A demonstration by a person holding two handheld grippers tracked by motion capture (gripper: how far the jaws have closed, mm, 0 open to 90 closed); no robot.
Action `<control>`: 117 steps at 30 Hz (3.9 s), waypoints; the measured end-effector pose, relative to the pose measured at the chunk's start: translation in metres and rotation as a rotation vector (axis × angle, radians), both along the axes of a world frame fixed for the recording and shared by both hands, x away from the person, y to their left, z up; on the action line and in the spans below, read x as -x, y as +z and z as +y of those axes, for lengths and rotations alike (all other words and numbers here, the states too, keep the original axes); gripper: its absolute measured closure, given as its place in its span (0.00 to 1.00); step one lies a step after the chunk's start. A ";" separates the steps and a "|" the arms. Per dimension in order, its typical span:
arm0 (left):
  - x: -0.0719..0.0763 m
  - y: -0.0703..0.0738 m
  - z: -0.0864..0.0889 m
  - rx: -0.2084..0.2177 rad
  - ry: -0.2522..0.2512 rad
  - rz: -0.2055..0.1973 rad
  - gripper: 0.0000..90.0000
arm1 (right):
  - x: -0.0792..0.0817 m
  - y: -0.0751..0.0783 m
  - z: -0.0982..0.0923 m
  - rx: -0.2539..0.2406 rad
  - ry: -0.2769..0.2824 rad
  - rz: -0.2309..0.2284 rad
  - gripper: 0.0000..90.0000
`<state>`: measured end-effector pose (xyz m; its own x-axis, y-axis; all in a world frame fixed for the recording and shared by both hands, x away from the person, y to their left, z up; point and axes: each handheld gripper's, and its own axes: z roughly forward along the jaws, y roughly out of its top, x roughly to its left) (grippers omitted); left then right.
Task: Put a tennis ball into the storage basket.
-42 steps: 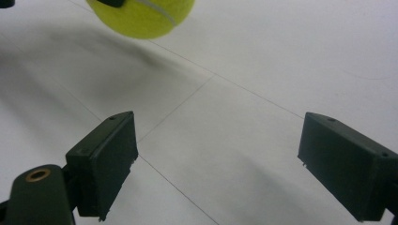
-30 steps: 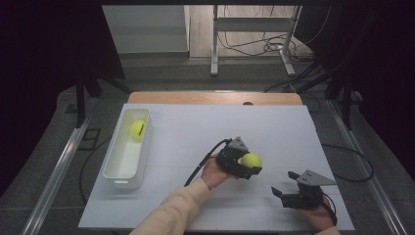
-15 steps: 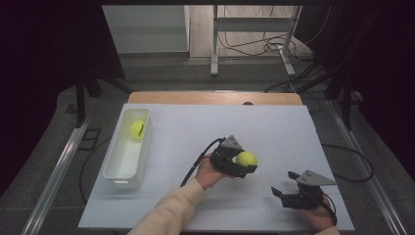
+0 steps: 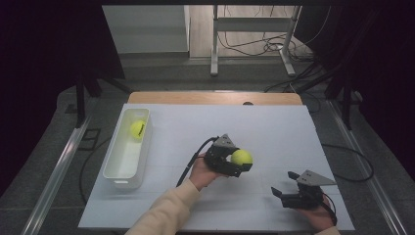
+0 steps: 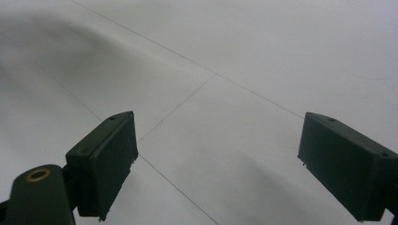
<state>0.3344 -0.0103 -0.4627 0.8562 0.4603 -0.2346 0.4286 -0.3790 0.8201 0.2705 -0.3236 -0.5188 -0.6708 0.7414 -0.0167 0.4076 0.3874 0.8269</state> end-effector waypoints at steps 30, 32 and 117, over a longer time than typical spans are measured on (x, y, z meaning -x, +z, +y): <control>0.006 0.009 0.038 0.025 0.068 -0.023 0.28 | 0.000 0.000 0.000 0.000 0.001 -0.003 0.14; 0.007 0.009 0.039 0.026 0.068 -0.025 0.28 | 0.000 0.000 0.000 -0.001 0.000 -0.003 0.14; 0.026 0.035 0.135 0.095 0.253 -0.092 0.28 | -0.001 0.000 0.000 0.003 -0.003 -0.011 0.14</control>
